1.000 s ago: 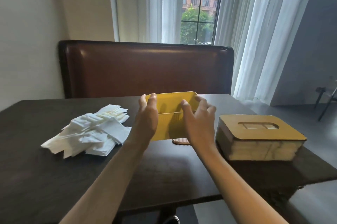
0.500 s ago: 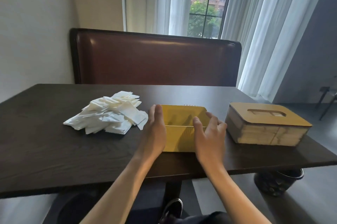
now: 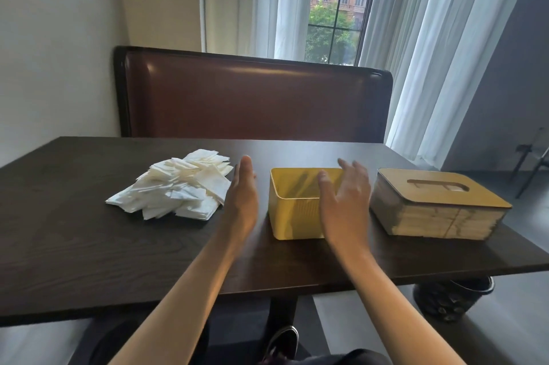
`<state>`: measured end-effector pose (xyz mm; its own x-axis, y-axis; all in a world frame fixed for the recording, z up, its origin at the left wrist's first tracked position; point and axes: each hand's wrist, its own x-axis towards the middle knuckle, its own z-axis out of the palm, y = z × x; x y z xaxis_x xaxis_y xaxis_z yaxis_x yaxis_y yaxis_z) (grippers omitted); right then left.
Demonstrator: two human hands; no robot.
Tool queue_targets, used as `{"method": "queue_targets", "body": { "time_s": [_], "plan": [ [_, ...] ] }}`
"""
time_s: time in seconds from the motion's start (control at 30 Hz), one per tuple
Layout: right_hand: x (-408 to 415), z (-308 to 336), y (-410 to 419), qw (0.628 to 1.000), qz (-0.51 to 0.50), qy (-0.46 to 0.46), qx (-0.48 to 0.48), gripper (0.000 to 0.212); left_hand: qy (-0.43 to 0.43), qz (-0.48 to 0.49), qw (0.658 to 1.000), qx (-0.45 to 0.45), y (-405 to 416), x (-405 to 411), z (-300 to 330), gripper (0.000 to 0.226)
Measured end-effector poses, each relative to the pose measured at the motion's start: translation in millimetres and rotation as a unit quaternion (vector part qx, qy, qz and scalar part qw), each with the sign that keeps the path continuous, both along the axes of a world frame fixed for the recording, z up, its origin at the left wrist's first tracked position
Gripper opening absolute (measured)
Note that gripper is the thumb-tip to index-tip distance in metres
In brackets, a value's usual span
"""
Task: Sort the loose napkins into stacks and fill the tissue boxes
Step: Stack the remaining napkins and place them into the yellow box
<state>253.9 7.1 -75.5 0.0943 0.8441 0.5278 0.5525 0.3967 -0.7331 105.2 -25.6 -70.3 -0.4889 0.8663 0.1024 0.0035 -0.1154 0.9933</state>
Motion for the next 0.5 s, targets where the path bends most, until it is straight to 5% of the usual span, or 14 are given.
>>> {"method": "queue_targets", "body": {
  "time_s": [0.1,0.27,0.5],
  "plan": [
    [-32.2,16.7,-17.8,0.994,0.096,0.052,0.026,0.040,-0.009,0.029,0.999,0.041,0.1,-22.7,7.5,0.066],
    [-102.0,25.7,-19.4,0.960,0.249,0.108,-0.067,0.018,-0.008,0.090,0.993,0.072,-5.3,-77.7,14.8,0.043],
    [-189.4,-6.0,27.7,0.959,0.219,0.030,-0.180,0.045,0.035,0.089,0.994,0.057,3.6,-138.1,-1.0,0.052]
  ]
}}
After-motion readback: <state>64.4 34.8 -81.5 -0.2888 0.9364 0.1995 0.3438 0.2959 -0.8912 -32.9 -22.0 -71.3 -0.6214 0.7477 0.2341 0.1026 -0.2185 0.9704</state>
